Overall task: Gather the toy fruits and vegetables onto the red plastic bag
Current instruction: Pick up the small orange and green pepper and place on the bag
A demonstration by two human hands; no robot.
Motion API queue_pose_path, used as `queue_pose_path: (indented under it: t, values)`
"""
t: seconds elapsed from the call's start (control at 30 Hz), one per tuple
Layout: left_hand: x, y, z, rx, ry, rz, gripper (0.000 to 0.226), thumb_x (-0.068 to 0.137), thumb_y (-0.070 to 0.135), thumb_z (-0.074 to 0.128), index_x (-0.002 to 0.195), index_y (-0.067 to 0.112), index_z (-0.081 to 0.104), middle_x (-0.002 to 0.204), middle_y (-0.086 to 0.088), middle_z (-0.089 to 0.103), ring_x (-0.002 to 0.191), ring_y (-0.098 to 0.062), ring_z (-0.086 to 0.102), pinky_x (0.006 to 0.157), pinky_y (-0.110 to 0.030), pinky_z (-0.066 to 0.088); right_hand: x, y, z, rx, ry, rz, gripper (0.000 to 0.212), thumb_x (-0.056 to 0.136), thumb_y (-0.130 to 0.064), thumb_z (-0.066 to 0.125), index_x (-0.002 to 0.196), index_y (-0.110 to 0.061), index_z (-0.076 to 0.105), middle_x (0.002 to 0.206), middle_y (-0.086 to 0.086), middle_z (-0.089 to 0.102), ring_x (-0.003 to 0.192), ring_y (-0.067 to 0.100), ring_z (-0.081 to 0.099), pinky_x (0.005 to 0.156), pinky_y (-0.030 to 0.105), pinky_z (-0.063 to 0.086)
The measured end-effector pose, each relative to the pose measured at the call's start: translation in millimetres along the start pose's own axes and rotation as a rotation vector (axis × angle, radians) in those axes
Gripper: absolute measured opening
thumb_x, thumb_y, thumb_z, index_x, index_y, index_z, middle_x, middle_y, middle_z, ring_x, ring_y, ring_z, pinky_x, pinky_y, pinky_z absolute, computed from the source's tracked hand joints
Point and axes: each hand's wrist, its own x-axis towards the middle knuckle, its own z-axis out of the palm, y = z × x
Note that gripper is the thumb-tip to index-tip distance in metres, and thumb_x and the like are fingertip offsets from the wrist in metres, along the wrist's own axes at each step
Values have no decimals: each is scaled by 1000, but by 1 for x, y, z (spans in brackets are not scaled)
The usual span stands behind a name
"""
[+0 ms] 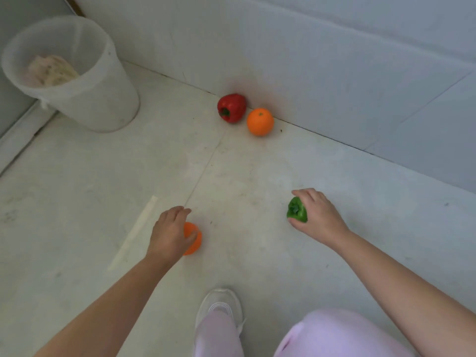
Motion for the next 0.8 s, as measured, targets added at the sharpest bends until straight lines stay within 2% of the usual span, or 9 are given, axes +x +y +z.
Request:
queue_pose_path:
  t: [0.27, 0.5, 0.8]
  values:
    - [-6, 6, 25, -77, -60, -167, 63, 76, 26, 71, 132, 15, 45, 138, -15, 40, 128, -32, 30, 104, -44, 29, -1, 25, 20, 88, -59, 119, 70, 75, -29, 70, 135, -21, 35, 132, 6, 40, 121, 25, 36, 94, 35, 38]
    - [-7, 8, 36, -144, -146, -286, 61, 78, 21, 68, 133, 17, 42, 138, -12, 34, 124, -30, 31, 97, -45, 39, 2, 28, 37, 240, -21, 177, 70, 73, -21, 74, 133, -21, 37, 130, 7, 40, 115, 28, 40, 89, 38, 43]
    - [-9, 26, 37, -277, -96, -313, 55, 73, 17, 73, 124, 13, 52, 128, -12, 43, 114, -29, 42, 95, -36, 39, 5, 35, 40, 294, -16, 171, 66, 73, -22, 73, 130, -22, 40, 128, 5, 42, 111, 28, 42, 86, 36, 43]
